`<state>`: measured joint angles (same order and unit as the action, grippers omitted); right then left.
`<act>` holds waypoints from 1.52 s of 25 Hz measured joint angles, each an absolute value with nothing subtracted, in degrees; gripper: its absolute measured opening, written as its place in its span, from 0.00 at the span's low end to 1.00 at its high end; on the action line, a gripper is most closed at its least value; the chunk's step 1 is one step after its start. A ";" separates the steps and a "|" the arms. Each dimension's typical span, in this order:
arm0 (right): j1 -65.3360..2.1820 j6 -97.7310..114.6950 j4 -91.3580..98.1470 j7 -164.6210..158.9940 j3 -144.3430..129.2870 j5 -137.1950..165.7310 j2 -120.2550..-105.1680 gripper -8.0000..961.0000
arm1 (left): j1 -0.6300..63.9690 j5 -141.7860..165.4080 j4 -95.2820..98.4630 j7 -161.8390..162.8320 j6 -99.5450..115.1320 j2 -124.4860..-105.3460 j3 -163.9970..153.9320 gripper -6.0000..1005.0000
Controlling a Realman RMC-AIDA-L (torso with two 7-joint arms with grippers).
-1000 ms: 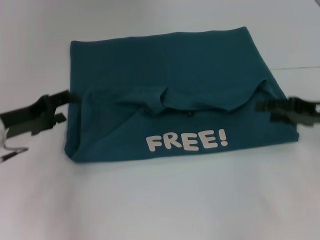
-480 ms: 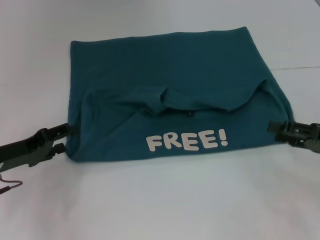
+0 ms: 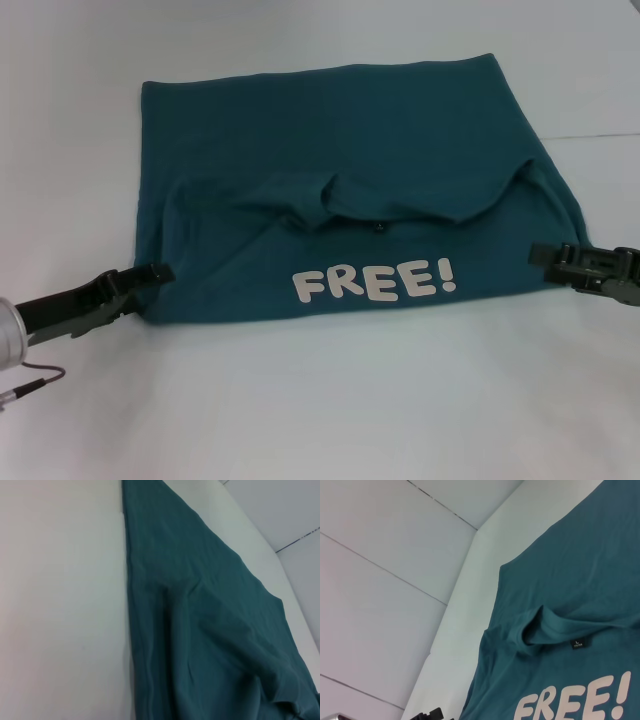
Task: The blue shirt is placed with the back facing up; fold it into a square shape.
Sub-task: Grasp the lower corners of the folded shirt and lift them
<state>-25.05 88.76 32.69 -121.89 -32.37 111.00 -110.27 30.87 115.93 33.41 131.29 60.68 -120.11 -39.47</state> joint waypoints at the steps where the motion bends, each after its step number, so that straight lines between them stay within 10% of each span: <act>1: -25.05 88.75 32.69 -121.88 -32.29 110.99 -110.29 0.86 | 30.92 115.93 33.38 131.28 60.56 -120.12 -39.52 0.83; 24: -24.65 88.19 32.61 -122.21 -32.43 110.91 -109.91 0.86 | 33.52 117.99 31.52 135.24 59.85 -120.19 -43.74 0.76; 38: -24.56 88.22 32.60 -122.08 -32.40 111.69 -109.84 0.86 | 33.83 120.69 32.85 136.26 59.94 -120.76 -44.30 0.26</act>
<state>-24.56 88.22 32.60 -122.08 -32.40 111.69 -109.84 33.83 120.69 32.85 136.26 59.94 -120.76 -44.30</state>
